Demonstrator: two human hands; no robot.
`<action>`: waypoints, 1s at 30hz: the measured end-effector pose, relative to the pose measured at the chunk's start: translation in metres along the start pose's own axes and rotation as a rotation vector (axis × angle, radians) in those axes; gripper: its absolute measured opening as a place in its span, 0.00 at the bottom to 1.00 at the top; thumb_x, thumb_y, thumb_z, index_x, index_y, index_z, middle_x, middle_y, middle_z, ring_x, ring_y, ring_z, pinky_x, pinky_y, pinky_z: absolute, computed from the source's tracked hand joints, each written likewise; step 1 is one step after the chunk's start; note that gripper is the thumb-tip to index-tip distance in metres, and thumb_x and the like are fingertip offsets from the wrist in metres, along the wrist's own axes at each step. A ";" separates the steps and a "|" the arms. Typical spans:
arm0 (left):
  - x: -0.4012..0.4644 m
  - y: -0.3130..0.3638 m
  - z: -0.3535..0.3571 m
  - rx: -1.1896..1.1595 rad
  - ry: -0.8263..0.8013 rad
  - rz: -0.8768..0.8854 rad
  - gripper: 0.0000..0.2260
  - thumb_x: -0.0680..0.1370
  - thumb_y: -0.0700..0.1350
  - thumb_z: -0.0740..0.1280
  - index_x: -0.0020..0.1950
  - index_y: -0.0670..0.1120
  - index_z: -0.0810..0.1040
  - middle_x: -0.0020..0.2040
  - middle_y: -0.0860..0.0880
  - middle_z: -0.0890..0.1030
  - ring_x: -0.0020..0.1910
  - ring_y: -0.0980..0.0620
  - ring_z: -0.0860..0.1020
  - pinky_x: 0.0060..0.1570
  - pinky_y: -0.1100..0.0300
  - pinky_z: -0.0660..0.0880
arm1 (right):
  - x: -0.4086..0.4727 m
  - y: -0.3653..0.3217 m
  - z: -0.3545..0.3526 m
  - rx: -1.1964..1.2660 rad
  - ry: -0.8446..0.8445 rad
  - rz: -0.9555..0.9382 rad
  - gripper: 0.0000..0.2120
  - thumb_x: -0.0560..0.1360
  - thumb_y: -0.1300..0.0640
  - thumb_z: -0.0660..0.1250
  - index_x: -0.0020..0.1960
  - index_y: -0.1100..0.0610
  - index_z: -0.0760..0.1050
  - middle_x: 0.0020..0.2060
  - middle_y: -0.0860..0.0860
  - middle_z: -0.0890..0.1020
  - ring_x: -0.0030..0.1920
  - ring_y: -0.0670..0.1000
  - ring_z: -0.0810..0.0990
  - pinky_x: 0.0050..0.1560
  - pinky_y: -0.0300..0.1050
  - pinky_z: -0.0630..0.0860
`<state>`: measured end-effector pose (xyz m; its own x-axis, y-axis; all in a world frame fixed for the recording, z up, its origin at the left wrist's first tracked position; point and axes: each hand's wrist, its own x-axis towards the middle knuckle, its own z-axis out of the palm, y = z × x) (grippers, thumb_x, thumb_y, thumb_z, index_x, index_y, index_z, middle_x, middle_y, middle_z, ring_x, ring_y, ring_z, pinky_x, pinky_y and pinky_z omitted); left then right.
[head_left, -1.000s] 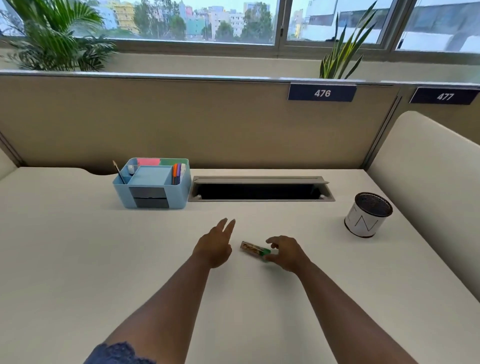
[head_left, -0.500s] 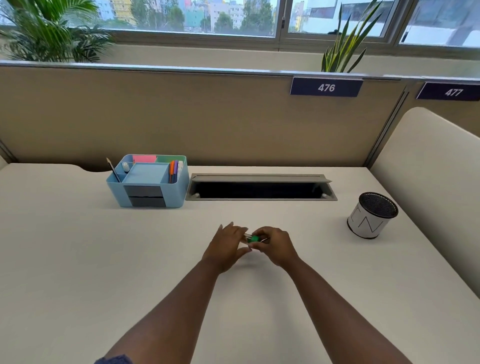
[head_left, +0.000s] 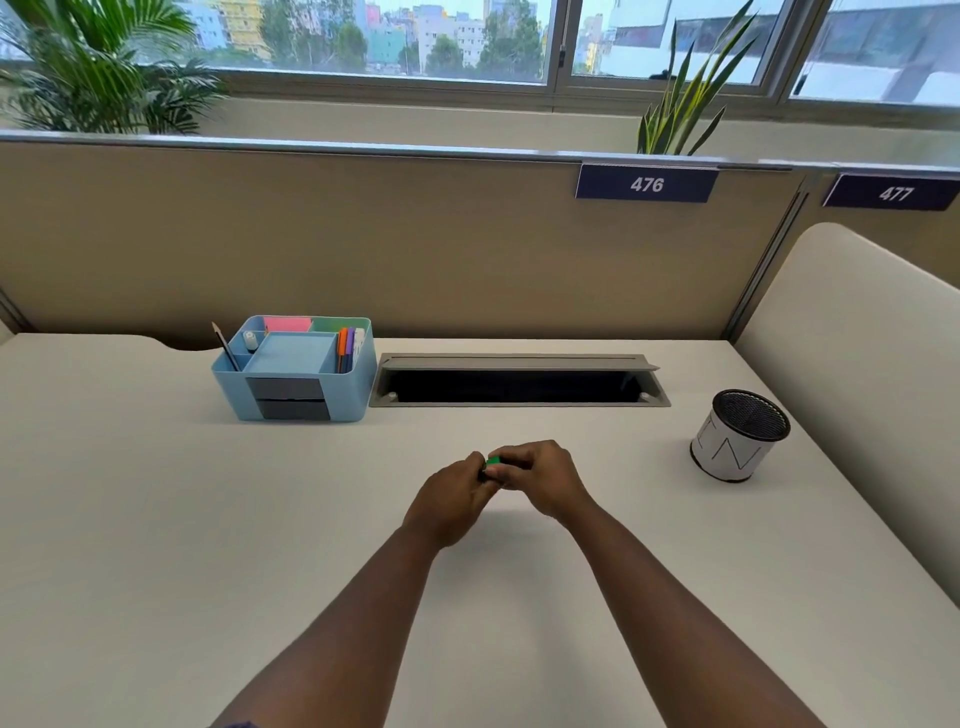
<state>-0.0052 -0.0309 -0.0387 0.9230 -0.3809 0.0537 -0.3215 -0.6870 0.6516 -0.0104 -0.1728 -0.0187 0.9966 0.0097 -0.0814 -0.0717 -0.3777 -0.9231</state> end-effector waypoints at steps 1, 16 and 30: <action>0.000 -0.001 0.000 -0.036 0.001 -0.011 0.10 0.78 0.51 0.58 0.43 0.45 0.66 0.40 0.42 0.77 0.36 0.47 0.71 0.36 0.56 0.65 | 0.000 -0.001 -0.001 0.020 -0.005 0.004 0.08 0.70 0.62 0.70 0.49 0.62 0.81 0.43 0.60 0.84 0.43 0.54 0.83 0.51 0.44 0.80; 0.005 -0.016 0.002 -0.220 0.195 -0.133 0.09 0.73 0.41 0.68 0.52 0.42 0.77 0.50 0.43 0.79 0.49 0.49 0.75 0.46 0.65 0.66 | -0.015 0.046 -0.012 -0.078 0.161 0.152 0.11 0.63 0.69 0.72 0.45 0.61 0.80 0.43 0.55 0.82 0.48 0.56 0.81 0.40 0.37 0.72; 0.023 0.024 0.010 -0.413 0.240 -0.163 0.12 0.67 0.39 0.74 0.50 0.42 0.81 0.50 0.46 0.83 0.48 0.52 0.78 0.50 0.62 0.70 | -0.025 0.055 -0.037 0.071 0.259 0.114 0.16 0.67 0.63 0.73 0.54 0.57 0.78 0.52 0.55 0.82 0.50 0.50 0.77 0.54 0.44 0.73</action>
<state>0.0061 -0.0622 -0.0295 0.9924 -0.1031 0.0673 -0.1037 -0.4052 0.9083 -0.0381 -0.2281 -0.0532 0.9584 -0.2691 -0.0954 -0.1768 -0.2968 -0.9384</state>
